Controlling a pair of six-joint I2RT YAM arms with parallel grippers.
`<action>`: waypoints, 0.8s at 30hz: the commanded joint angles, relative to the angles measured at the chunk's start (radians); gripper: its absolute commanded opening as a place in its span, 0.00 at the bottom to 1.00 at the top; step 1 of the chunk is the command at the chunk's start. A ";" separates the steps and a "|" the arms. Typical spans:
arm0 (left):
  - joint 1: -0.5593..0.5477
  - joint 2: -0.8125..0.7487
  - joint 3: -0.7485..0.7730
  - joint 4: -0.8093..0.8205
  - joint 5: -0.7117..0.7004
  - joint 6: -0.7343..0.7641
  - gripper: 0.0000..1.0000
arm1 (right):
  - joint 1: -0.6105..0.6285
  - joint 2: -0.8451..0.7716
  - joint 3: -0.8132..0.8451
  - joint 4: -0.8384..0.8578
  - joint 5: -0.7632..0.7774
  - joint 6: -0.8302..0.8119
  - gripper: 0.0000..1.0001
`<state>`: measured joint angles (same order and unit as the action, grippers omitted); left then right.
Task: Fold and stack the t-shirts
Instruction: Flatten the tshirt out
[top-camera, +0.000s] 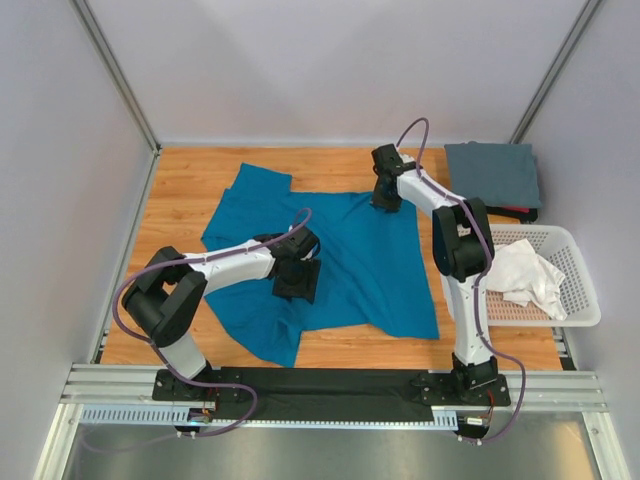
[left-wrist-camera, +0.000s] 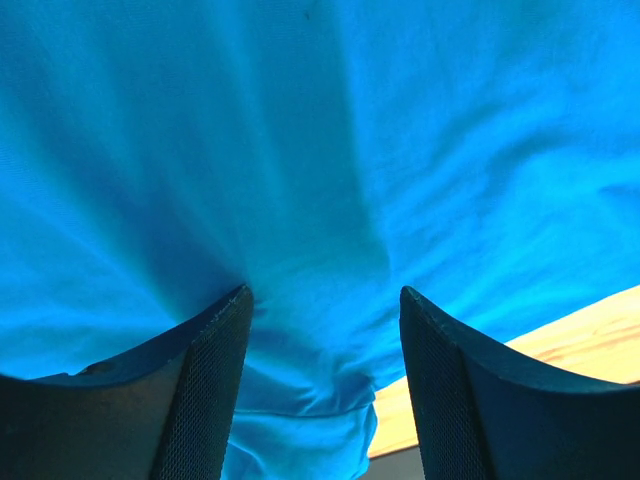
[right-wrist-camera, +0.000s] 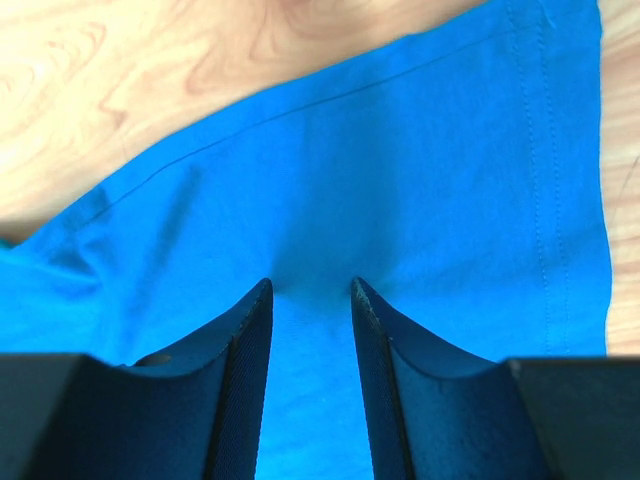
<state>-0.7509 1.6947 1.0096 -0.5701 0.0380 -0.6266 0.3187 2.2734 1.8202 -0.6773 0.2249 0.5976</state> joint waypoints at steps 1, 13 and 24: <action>-0.002 -0.023 -0.069 -0.076 0.020 -0.007 0.68 | -0.018 0.063 0.025 -0.031 0.014 -0.019 0.39; -0.004 -0.027 -0.117 -0.108 0.023 0.014 0.68 | -0.038 0.072 0.036 -0.047 0.037 -0.024 0.39; -0.001 -0.035 -0.175 -0.094 0.004 0.015 0.68 | -0.047 0.071 0.039 -0.033 0.050 -0.048 0.39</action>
<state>-0.7509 1.6169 0.9142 -0.5694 0.0521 -0.6205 0.2871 2.3009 1.8622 -0.6823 0.2348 0.5739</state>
